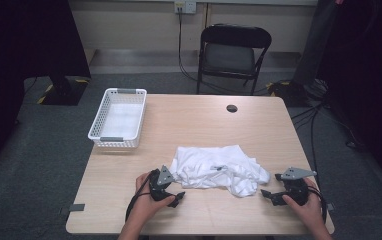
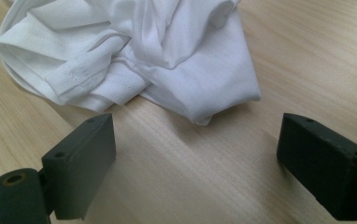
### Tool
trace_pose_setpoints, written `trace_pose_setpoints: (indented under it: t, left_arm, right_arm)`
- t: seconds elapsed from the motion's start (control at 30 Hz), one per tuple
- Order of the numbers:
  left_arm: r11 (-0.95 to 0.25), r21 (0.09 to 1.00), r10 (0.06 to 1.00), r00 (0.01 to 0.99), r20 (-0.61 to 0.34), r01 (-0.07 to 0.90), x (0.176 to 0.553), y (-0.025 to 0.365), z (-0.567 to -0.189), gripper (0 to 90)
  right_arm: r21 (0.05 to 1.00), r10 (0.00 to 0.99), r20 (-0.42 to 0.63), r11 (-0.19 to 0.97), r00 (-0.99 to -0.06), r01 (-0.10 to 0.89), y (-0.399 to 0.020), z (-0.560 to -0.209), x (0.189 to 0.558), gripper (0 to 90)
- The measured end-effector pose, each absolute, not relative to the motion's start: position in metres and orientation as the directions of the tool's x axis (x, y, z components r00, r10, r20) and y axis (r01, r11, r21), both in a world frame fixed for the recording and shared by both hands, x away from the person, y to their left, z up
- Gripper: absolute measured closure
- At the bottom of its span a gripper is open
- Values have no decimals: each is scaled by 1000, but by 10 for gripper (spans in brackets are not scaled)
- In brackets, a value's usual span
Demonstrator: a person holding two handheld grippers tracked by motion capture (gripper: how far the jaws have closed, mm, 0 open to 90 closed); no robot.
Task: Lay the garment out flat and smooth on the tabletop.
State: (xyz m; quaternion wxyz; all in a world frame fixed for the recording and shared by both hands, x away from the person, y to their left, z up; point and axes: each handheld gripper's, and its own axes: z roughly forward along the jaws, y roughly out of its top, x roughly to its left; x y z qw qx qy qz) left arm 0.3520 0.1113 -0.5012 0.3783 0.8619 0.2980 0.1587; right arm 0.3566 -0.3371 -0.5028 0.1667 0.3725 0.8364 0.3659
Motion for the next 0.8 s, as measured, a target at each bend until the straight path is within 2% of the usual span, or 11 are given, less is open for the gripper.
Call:
trace_pose_setpoints:
  t: [0.4,0.5,0.6,0.8]
  left_arm:
    - [-537,746,631,775,45,394,352,111,-501,137]
    - [-538,745,630,775,45,394,352,111,-501,134]
    - [-540,745,629,776,48,391,352,111,-501,134]
    - [-530,753,630,775,42,391,353,112,-499,153]
  right_arm:
    - [738,744,-1,451,-668,502,-337,-503,356,110]
    - [743,749,10,438,-663,506,-336,-502,357,136]
    - [749,740,25,432,-672,503,-335,-499,356,202]
    - [791,713,32,411,-701,454,-329,-486,355,271]
